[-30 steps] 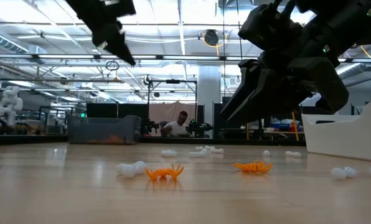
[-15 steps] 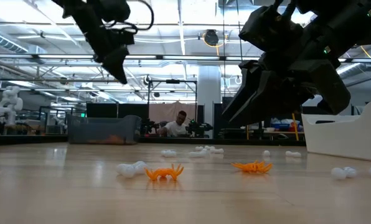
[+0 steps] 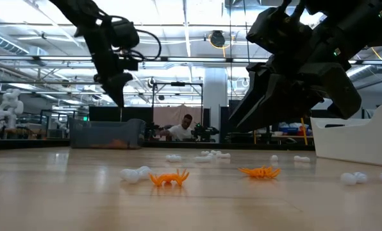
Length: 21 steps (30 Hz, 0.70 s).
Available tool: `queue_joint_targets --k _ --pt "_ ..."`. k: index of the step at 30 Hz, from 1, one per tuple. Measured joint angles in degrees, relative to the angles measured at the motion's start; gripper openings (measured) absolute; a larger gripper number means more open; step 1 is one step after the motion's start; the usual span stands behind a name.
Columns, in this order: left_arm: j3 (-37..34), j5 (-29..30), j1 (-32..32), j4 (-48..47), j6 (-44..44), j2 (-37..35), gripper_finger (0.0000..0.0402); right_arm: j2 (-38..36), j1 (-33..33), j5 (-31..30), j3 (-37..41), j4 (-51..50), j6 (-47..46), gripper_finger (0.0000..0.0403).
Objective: Sort Halloween decoration
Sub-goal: Put the orange spider toy into the black bin, then put the white bone toy into the orange bin
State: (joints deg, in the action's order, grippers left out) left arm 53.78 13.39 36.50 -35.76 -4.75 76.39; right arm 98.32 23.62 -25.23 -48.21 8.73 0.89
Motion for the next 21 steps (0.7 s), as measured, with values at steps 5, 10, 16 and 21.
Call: queue_joint_targets --k 5,10,16,21 --pt "0.0 0.0 0.0 -0.2 0.2 3.2 0.0002 0.0 0.0 0.0 0.0 0.0 0.0 0.0146" --pt "0.0 1.2 0.0 0.3 2.8 4.2 0.0018 0.0 0.0 0.0 0.0 0.0 -0.1 0.0146" --pt "0.0 5.6 0.0 0.9 5.9 4.1 0.0108 0.0 0.0 0.0 0.0 0.0 -0.2 0.0146" --pt "0.0 5.9 -0.9 -2.7 11.9 3.4 0.0190 0.0 0.0 0.0 0.0 0.0 -0.2 0.0146"
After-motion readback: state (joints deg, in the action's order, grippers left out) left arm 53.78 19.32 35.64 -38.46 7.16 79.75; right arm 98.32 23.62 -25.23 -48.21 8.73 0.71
